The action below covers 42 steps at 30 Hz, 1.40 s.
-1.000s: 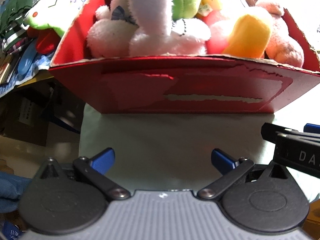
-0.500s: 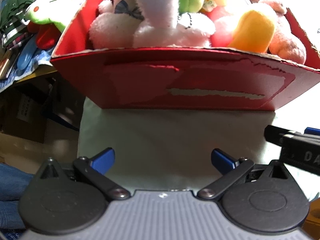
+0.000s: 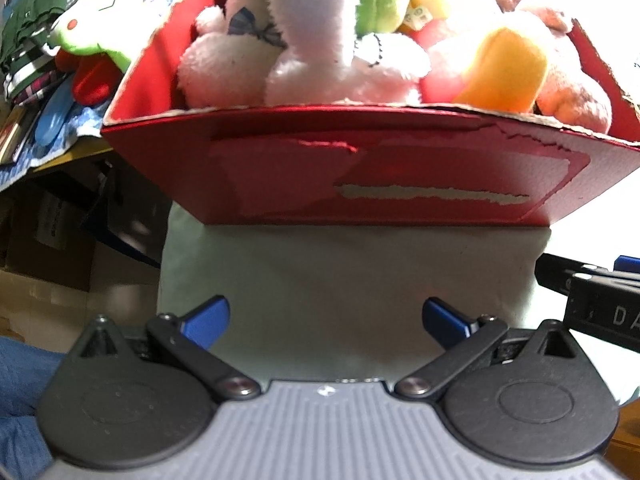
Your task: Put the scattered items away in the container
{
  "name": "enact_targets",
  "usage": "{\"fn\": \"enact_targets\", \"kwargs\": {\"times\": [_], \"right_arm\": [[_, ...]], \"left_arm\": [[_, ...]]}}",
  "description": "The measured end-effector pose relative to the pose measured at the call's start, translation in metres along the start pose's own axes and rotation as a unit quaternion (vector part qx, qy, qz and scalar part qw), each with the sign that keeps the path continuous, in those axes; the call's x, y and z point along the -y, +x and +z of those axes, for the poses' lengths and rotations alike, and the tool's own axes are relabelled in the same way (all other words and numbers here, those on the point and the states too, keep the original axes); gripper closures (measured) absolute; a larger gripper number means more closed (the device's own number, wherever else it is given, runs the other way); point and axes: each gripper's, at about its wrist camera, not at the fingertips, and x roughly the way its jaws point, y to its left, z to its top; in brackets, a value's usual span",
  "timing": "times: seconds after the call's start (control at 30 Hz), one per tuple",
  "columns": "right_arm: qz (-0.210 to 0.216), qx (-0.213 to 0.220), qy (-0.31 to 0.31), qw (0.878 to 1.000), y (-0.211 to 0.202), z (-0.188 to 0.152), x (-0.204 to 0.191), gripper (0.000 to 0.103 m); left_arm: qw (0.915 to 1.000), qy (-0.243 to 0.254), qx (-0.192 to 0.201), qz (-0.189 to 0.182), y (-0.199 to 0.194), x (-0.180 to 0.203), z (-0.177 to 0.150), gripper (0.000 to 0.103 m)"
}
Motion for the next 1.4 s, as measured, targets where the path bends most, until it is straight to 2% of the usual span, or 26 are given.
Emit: {"fn": "enact_targets", "kwargs": {"times": [0.5, 0.77, 1.07, 1.27, 1.33, 1.4], "right_arm": [[0.003, -0.001, -0.010, 1.000, -0.001, 0.004, -0.007, 0.020], [0.016, 0.010, -0.025, 1.000, -0.014, 0.005, -0.008, 0.020], [0.015, 0.018, -0.030, 0.999, -0.023, 0.009, -0.012, 0.020], [0.016, 0.037, -0.035, 0.999, -0.041, 0.014, -0.010, 0.020], [0.012, 0.053, -0.034, 0.998, -0.049, 0.015, -0.008, 0.020], [0.005, 0.071, -0.032, 0.997, -0.057, 0.016, -0.006, 0.019]], "left_arm": [[1.0000, -0.003, -0.001, -0.002, 0.007, -0.011, 0.003, 0.001], [0.9998, -0.004, 0.018, -0.007, -0.007, -0.020, 0.007, 0.001], [0.9997, 0.003, 0.020, -0.013, -0.013, -0.020, 0.008, 0.001], [0.9982, 0.009, 0.030, -0.052, -0.026, -0.023, 0.008, 0.001], [0.9972, 0.008, 0.033, -0.067, -0.031, -0.024, 0.009, 0.001], [0.9969, 0.011, 0.040, -0.067, -0.037, -0.024, 0.008, 0.001]]}}
